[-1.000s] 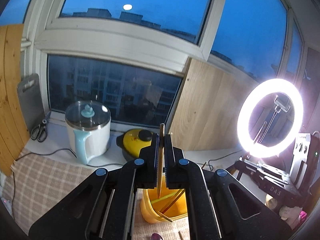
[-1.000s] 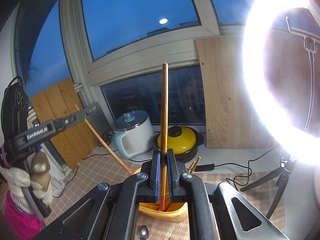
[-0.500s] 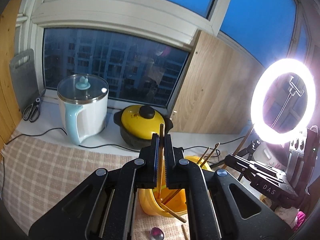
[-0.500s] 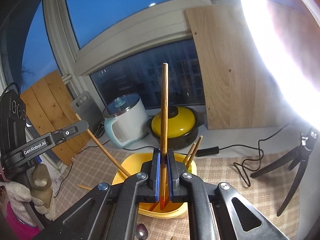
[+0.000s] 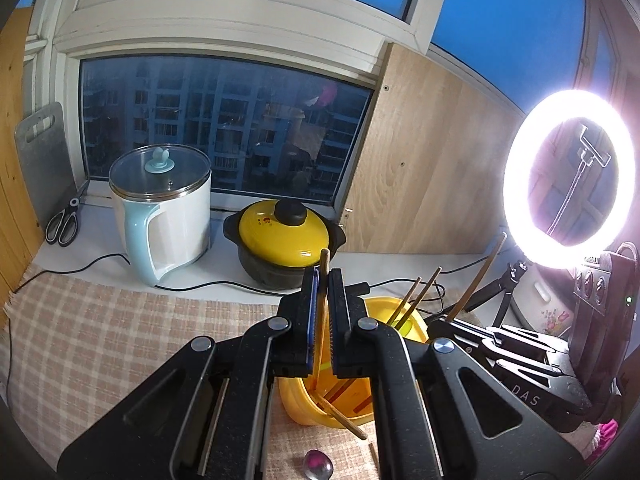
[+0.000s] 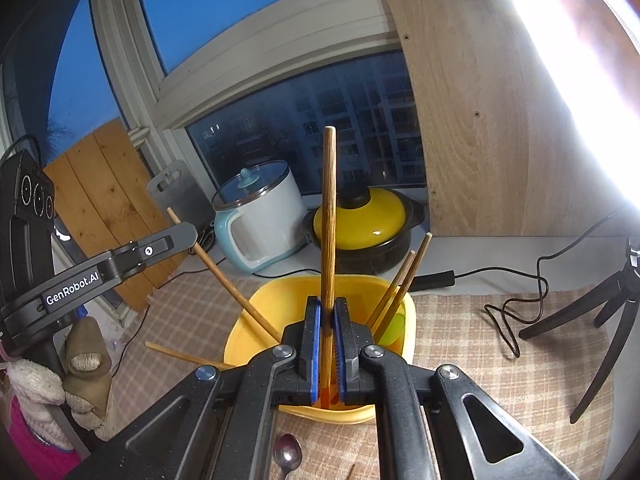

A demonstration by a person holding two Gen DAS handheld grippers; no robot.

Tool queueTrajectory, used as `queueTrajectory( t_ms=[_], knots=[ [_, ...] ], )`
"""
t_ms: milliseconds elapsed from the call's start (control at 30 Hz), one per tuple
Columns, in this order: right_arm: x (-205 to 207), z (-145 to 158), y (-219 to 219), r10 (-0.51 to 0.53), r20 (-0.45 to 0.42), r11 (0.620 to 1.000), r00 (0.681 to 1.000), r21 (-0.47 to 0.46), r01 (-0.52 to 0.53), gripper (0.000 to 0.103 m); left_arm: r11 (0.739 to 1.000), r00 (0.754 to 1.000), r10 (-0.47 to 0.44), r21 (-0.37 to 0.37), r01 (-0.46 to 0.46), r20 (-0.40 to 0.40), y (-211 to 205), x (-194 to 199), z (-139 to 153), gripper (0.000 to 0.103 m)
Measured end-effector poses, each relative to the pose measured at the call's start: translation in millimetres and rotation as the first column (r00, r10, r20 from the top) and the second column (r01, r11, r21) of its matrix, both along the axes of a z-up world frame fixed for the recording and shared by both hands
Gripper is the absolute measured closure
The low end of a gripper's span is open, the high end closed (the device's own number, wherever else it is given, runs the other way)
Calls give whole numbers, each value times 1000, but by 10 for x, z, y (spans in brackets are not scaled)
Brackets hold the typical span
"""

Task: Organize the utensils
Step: 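Lower the chopsticks into the bucket and open both tools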

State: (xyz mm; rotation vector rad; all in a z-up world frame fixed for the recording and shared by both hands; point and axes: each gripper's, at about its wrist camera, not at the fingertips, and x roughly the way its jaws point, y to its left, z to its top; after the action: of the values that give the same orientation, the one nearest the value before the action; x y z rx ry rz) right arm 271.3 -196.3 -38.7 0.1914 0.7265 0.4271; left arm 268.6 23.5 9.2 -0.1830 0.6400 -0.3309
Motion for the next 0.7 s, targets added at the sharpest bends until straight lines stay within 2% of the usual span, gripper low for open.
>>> queueTrajectory(
  t_ms=[133, 200, 233, 267, 333, 400, 500, 533, 633, 700],
  knots=[
    [-39, 18, 8, 13, 5, 1000, 1000, -1, -13, 95, 1000, 1000, -4, 12, 4, 10, -14, -30, 19, 101],
    [-62, 30, 9, 14, 12, 1000, 1000, -5, -14, 81, 1000, 1000, -4, 18, 3, 16, -18, -46, 33, 100],
    [-81, 37, 7, 13, 18, 1000, 1000, -8, -13, 73, 1000, 1000, -3, 20, 2, 20, -17, -56, 38, 94],
    [-101, 43, 3, 12, 21, 1000, 1000, -10, -12, 72, 1000, 1000, 0, 22, -1, 24, -12, -72, 45, 86],
    [-141, 50, -14, 12, 25, 1000, 1000, -11, -11, 72, 1000, 1000, 2, 22, -3, 31, -6, -102, 60, 81],
    [-187, 58, -35, 8, 30, 1000, 1000, -14, -8, 71, 1000, 999, 5, 24, -6, 35, 1, -131, 76, 81],
    [-251, 84, -66, -5, 44, 1000, 999, -15, 5, 55, 1000, 999, 8, 24, -9, 43, 15, -175, 101, 67],
    [-283, 98, -81, -9, 53, 1000, 999, -14, 10, 49, 1000, 999, 9, 25, -10, 45, 18, -194, 109, 66],
    [-352, 124, -111, -10, 65, 1000, 998, -19, 11, 43, 1000, 999, 10, 28, -12, 52, 21, -237, 132, 66],
    [-393, 138, -125, -10, 71, 1000, 997, -21, 11, 34, 999, 998, 13, 31, -14, 57, 22, -269, 150, 65]
  ],
)
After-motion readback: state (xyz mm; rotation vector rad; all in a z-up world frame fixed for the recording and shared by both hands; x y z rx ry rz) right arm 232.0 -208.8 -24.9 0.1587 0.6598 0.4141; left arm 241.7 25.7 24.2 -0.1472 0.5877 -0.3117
